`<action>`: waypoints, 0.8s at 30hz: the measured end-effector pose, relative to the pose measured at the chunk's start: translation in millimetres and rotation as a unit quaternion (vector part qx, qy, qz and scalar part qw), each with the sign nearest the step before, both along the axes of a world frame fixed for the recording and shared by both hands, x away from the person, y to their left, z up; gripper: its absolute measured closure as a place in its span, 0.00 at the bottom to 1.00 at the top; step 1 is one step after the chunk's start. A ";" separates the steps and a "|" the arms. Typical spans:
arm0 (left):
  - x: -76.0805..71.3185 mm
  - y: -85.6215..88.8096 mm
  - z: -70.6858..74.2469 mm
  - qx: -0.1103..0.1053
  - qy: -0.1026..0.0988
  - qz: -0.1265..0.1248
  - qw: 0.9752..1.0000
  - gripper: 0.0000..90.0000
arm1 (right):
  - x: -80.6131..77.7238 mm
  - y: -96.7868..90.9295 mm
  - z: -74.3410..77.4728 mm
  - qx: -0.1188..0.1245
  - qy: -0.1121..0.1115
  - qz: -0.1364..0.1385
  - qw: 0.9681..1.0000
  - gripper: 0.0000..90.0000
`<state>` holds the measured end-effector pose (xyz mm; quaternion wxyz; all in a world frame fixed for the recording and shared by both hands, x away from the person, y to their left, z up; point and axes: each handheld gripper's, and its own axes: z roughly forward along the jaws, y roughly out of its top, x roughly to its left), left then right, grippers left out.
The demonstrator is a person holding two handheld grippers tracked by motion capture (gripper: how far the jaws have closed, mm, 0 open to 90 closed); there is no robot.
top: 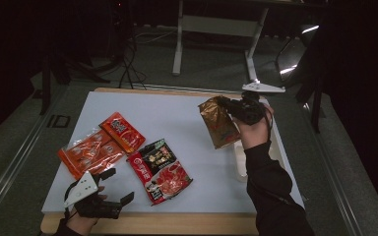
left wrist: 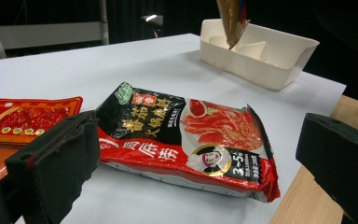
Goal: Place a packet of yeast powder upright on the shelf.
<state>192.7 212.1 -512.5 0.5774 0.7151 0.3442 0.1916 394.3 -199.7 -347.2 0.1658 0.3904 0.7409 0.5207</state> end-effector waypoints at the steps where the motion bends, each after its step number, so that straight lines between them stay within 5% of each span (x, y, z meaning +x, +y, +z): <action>1: 0.1 -0.1 -0.1 0.000 0.001 0.000 1.000 0.00 | 1.0 -3.1 2.0 0.001 -0.001 -0.002 1.000 0.97; 11: 0.2 -0.2 -0.4 0.001 0.002 0.002 1.000 0.00 | 13.5 -34.3 15.2 0.019 -0.013 -0.033 0.999 0.97; 24: -1.9 0.8 -1.3 0.006 0.004 0.013 1.000 0.00 | 32.4 -65.4 9.4 0.036 -0.011 -0.078 0.996 0.97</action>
